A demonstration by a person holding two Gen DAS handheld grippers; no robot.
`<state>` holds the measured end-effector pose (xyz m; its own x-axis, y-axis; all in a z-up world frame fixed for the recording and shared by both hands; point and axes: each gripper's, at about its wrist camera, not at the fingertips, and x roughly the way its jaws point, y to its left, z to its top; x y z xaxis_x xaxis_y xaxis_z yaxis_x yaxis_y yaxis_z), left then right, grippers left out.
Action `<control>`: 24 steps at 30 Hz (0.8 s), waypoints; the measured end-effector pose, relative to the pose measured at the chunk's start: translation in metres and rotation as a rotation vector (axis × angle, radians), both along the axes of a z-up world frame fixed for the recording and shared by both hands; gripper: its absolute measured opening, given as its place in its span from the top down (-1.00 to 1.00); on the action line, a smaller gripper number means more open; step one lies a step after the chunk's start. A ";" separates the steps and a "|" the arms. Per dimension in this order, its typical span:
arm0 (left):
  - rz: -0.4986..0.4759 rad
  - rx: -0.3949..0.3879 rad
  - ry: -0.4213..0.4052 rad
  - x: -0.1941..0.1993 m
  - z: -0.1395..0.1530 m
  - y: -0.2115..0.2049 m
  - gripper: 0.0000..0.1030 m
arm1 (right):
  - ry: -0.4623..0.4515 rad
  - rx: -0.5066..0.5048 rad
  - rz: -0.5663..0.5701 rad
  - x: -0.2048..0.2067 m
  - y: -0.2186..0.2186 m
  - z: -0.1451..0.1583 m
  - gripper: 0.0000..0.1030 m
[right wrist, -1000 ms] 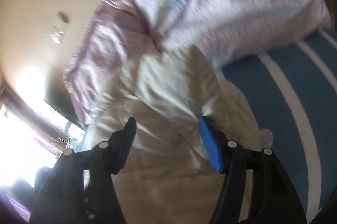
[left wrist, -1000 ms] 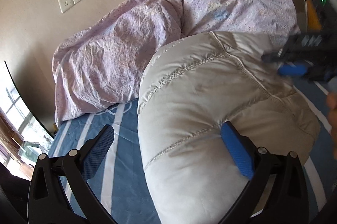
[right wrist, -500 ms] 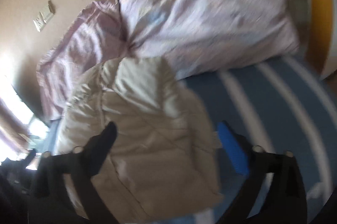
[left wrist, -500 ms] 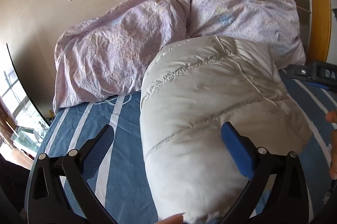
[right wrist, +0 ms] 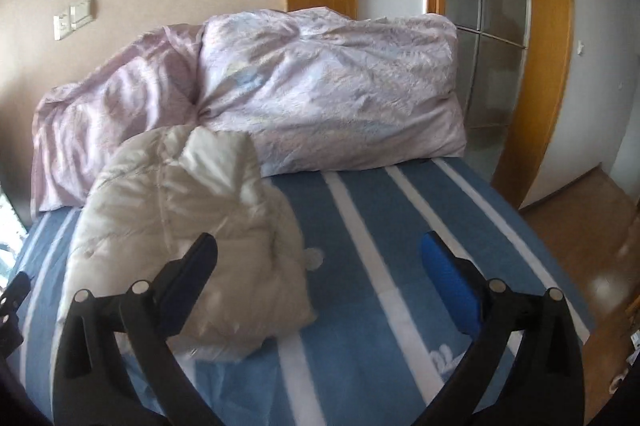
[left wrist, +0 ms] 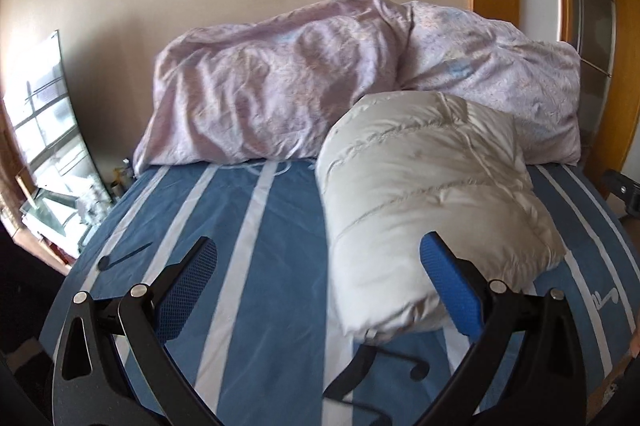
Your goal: Fold large clothes
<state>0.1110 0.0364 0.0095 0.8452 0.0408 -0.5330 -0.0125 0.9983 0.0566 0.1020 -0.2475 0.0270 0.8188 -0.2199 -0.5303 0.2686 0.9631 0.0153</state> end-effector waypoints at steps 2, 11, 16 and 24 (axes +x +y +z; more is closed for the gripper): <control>0.005 -0.002 0.024 -0.009 -0.002 0.001 -0.97 | 0.011 0.014 0.040 -0.012 0.007 -0.002 -0.97; -0.030 -0.039 0.159 -0.040 -0.016 -0.005 -0.97 | 0.108 0.034 0.161 -0.045 0.038 -0.023 -0.97; -0.039 -0.045 0.219 -0.047 -0.022 -0.011 -0.97 | 0.156 0.018 0.169 -0.057 0.047 -0.033 -0.97; -0.058 -0.016 0.258 -0.054 -0.030 -0.023 -0.97 | 0.233 -0.014 0.195 -0.067 0.057 -0.046 -0.97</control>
<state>0.0566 0.0132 -0.0204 0.6816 -0.0134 -0.7316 0.0571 0.9978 0.0349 0.0353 -0.1910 -0.0188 0.7031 -0.0794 -0.7066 0.0738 0.9965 -0.0386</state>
